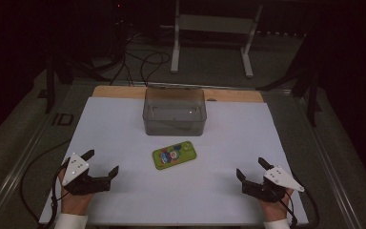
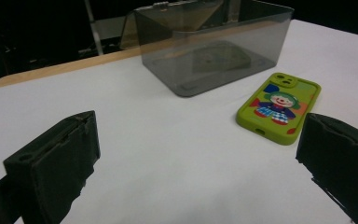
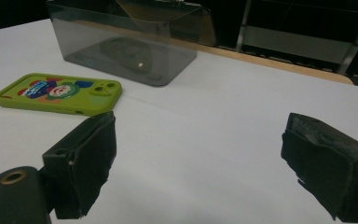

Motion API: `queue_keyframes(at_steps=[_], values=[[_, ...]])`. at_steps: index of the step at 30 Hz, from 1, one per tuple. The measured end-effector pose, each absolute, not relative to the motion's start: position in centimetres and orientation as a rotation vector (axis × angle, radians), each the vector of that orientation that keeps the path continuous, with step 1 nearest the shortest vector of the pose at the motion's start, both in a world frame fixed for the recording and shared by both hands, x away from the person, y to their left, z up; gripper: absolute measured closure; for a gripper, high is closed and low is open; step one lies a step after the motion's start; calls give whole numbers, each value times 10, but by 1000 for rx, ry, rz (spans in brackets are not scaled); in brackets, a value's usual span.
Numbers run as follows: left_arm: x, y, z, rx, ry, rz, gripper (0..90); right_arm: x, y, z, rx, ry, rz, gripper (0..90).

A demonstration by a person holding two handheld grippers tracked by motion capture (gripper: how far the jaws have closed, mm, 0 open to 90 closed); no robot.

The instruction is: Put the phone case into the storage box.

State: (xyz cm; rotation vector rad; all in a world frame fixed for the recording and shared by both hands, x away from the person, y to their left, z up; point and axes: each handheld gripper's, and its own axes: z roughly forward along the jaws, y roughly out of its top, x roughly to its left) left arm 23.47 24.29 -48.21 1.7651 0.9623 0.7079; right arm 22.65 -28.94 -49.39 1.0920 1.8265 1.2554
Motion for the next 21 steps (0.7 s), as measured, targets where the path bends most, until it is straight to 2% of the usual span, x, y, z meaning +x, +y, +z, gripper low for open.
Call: queue_keyframes(at_steps=[21], values=[[258, 213, -468, 1847, 921, 690, 0, 228, -289, -495, 1095, 1832, 1258, 101]])
